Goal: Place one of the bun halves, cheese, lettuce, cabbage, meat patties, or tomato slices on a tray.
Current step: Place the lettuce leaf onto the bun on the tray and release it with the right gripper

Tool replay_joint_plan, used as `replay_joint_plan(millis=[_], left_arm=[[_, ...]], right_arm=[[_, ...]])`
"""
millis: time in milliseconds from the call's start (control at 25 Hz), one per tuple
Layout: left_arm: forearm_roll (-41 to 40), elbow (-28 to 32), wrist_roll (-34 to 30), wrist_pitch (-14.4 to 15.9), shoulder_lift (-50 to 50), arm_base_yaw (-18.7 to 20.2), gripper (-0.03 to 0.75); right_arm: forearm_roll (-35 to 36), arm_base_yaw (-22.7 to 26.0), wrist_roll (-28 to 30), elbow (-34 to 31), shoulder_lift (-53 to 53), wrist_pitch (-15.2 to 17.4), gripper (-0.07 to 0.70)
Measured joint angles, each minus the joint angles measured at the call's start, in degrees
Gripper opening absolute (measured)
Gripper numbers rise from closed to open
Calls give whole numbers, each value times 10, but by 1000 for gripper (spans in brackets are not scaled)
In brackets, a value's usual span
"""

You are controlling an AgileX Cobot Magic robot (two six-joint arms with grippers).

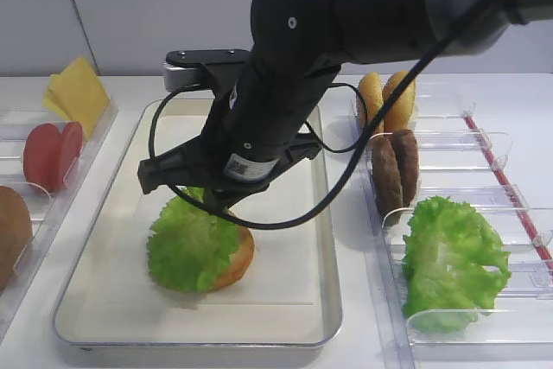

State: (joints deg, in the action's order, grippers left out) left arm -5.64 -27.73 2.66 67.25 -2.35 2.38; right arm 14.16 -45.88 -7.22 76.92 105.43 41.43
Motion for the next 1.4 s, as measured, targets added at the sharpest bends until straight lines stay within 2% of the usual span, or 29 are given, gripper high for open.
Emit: replay_joint_plan(millis=[480,600,720,920,1000,1120,1280,1400], left_arm=[[0,0,0,0,0,0,519],[0,0,0,0,0,0,519],[0,0,0,0,0,0,519],[0,0,0,0,0,0,519],[0,0,0,0,0,0,519],[0,0,0,0,0,0,519],[0,0,0,0,0,0,519],[0,0,0,0,0,0,519]], right_arm=[[-16,0,-12,0,0,14,57],[-16,0,-12,0,0,15,81],[-16,0,-10,0,0,20,176],[-16,0,-3,0,0,24,499],[-16,0,-1,0,0,26,588],[-16,0,2,0,0,30,638],[-24,0,6,0,0,39,650],[-37,0,9,11,-1,66,651]])
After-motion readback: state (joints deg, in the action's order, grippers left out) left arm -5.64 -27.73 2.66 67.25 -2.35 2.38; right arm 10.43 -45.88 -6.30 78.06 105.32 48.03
